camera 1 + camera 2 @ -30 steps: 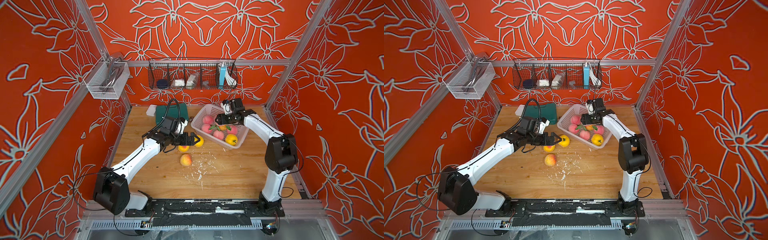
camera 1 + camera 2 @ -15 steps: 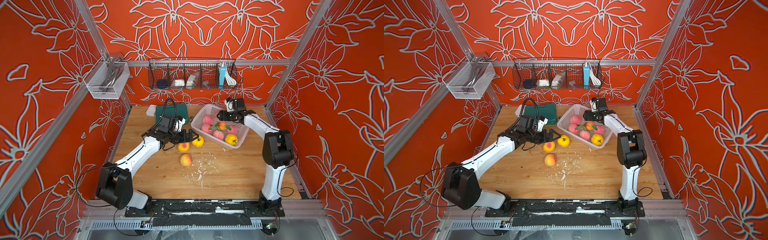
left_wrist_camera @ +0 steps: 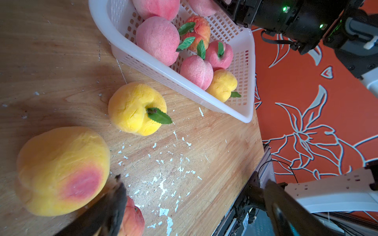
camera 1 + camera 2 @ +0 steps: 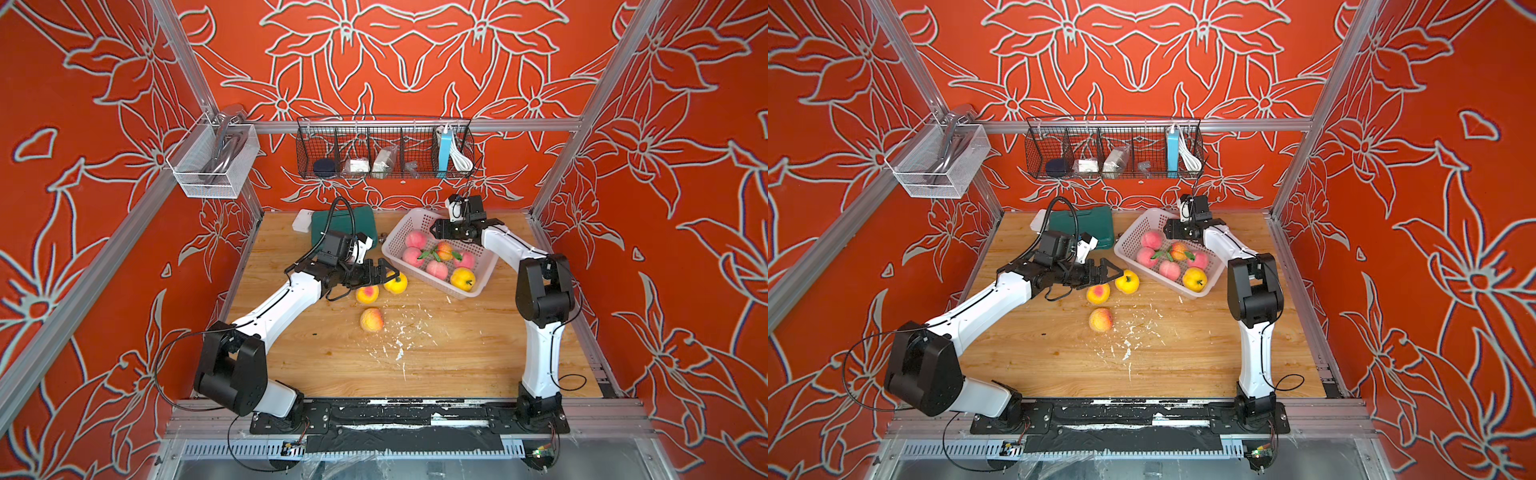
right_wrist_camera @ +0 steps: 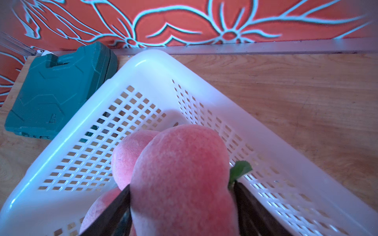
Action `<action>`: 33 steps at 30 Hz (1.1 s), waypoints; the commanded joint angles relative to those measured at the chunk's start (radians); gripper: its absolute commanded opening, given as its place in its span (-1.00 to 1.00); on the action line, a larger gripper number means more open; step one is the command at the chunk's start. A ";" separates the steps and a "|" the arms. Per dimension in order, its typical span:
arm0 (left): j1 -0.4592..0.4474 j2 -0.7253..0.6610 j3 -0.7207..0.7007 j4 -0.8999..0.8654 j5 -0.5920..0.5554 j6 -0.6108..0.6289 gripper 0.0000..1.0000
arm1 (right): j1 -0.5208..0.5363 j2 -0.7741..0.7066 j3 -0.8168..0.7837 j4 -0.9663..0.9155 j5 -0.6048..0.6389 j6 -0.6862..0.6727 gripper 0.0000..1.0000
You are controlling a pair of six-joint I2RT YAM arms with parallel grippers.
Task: Put the peaches into the basket
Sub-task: Place the peach in the basket.
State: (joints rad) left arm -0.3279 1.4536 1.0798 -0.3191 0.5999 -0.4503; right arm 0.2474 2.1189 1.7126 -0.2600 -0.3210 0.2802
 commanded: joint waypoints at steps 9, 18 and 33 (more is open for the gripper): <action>-0.011 0.000 0.018 -0.007 0.017 0.025 0.97 | -0.004 0.051 0.068 -0.036 -0.021 0.004 0.57; -0.014 -0.036 0.012 -0.027 0.002 0.041 0.97 | -0.004 0.061 0.077 -0.057 -0.024 -0.001 0.61; -0.014 -0.133 -0.012 -0.044 -0.045 0.066 0.97 | -0.003 0.014 0.055 -0.068 -0.031 0.001 0.68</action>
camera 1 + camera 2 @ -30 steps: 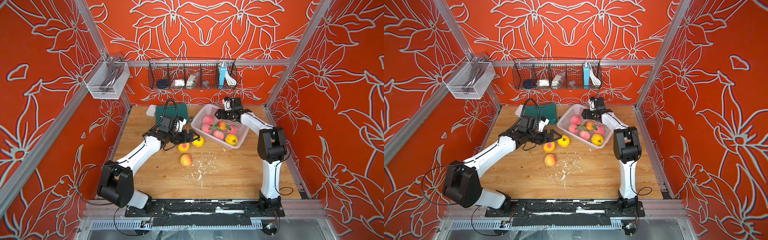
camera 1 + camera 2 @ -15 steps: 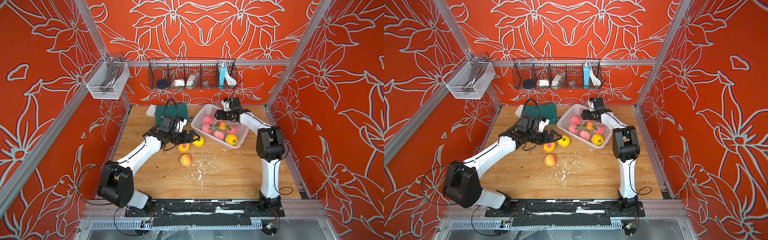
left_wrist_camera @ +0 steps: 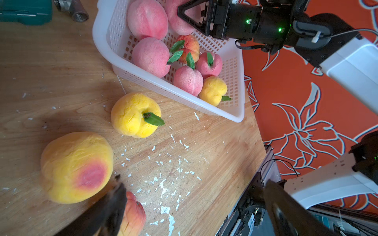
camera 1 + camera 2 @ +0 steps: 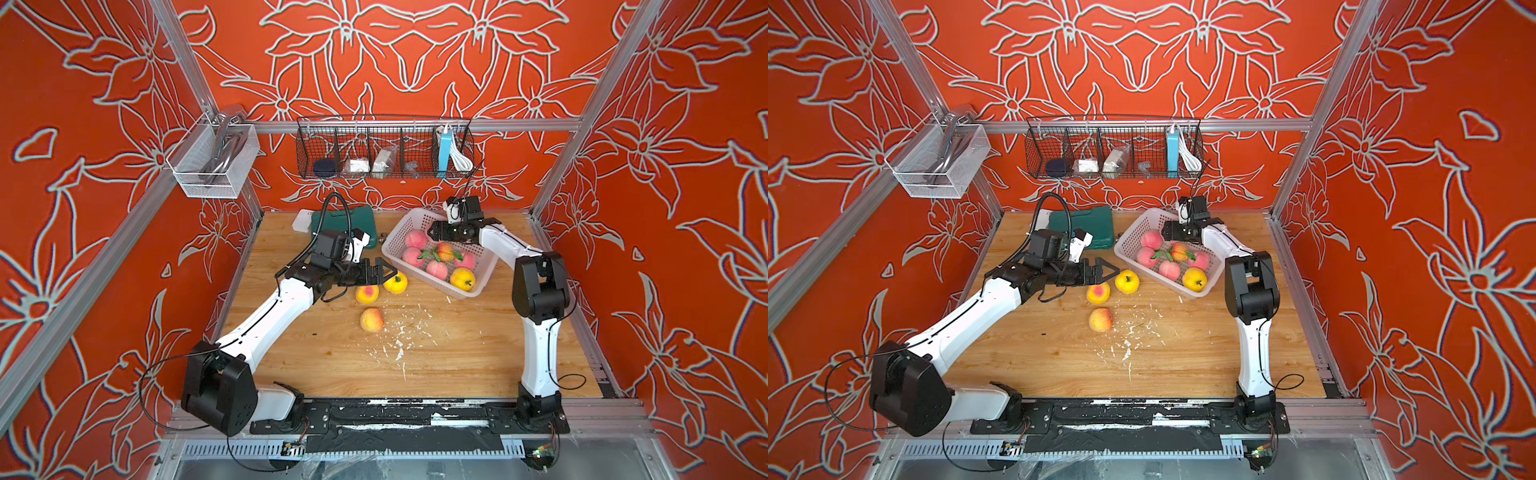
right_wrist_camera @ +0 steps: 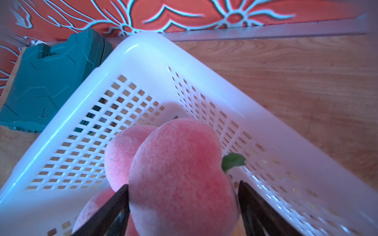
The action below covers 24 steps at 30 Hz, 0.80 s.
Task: Put the peaches into the basket
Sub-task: Place the peach in the basket.
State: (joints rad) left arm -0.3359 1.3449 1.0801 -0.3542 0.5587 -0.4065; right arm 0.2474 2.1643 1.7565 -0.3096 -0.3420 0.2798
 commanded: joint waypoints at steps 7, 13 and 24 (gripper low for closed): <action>-0.007 -0.084 -0.025 -0.042 -0.006 0.025 0.97 | 0.007 -0.162 -0.095 -0.013 0.006 -0.007 0.68; -0.008 -0.196 -0.066 -0.086 -0.021 0.018 0.97 | 0.028 -0.309 -0.223 -0.038 0.035 -0.026 0.68; -0.014 -0.410 -0.135 -0.226 -0.079 0.011 0.97 | 0.234 -0.565 -0.425 -0.090 0.175 -0.059 0.69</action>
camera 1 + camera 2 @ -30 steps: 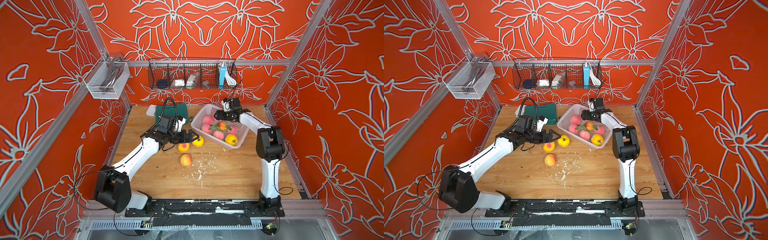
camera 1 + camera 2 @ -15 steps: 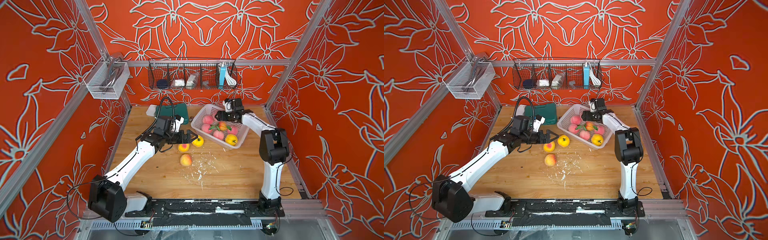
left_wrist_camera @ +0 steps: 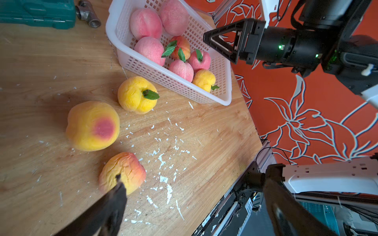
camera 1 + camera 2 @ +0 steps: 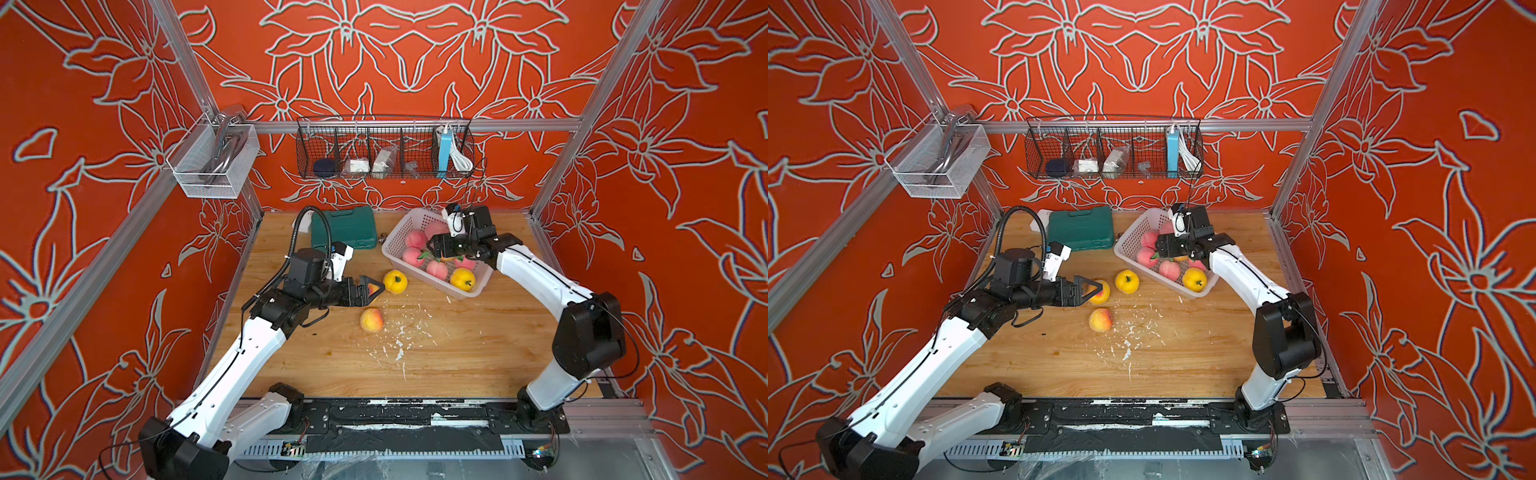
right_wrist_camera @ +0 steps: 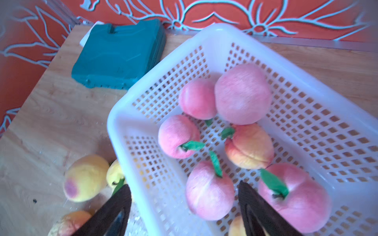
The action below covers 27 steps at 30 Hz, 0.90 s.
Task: Put the peaches into the basket
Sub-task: Place the peach in the basket, then pick up the peach from the center of the board.
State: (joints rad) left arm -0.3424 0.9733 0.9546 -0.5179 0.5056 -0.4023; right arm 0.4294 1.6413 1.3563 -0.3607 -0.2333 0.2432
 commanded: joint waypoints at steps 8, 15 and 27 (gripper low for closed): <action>-0.008 -0.097 -0.035 -0.138 -0.046 0.008 0.97 | 0.200 -0.071 -0.048 -0.043 0.106 -0.007 0.67; -0.008 -0.116 -0.064 -0.136 -0.046 -0.007 0.97 | 0.273 -0.023 -0.047 -0.018 0.116 0.010 0.60; -0.008 -0.092 -0.060 -0.125 -0.055 0.008 0.97 | 0.307 0.132 0.034 -0.010 0.100 -0.002 0.43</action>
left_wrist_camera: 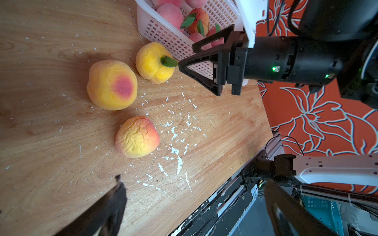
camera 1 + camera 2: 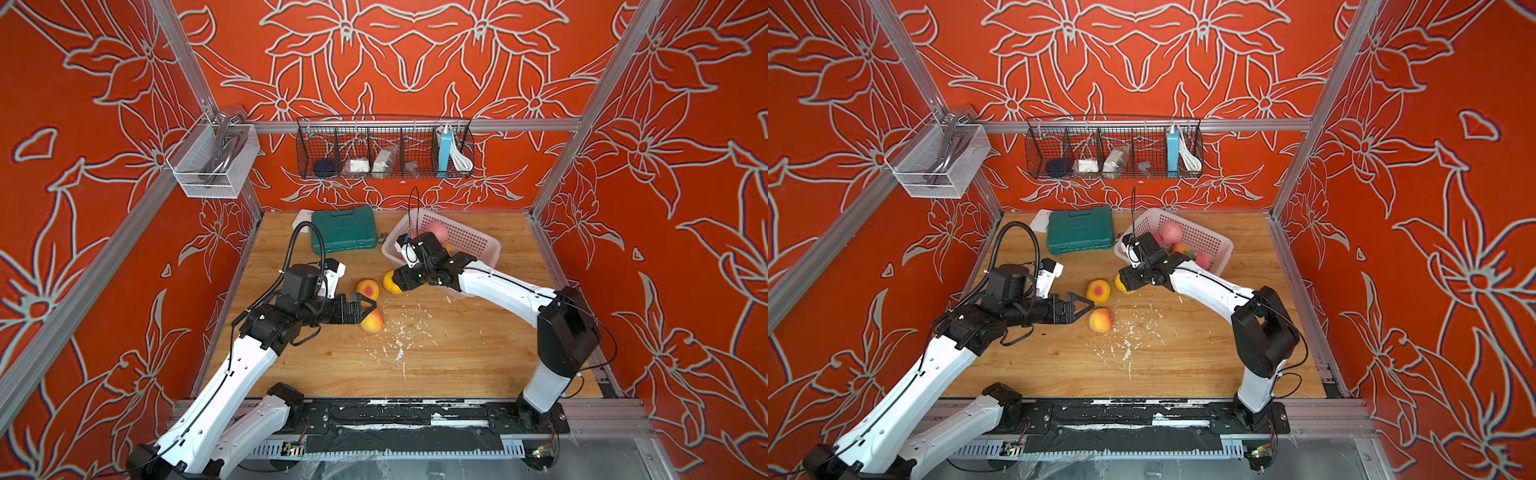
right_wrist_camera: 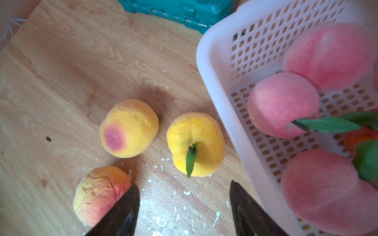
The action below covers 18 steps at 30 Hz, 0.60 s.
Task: Put the peaches into the basket
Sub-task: Pick up the peach from the center of the board.
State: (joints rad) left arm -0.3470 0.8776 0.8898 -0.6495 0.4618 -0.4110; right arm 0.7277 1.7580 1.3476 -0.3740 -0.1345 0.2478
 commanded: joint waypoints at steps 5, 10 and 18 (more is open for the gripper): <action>-0.004 0.024 0.001 0.020 -0.020 0.020 0.97 | 0.011 0.073 0.077 -0.004 -0.017 -0.024 0.34; -0.004 0.042 0.004 0.032 -0.020 0.024 0.97 | 0.013 0.110 0.096 -0.006 -0.022 -0.029 0.25; -0.003 0.069 0.014 0.040 -0.022 0.038 0.97 | 0.014 0.155 0.122 -0.022 -0.011 -0.036 0.22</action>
State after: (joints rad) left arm -0.3470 0.9375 0.8898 -0.6327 0.4442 -0.3954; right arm 0.7345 1.8919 1.4338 -0.3767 -0.1501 0.2234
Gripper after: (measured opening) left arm 0.986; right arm 0.612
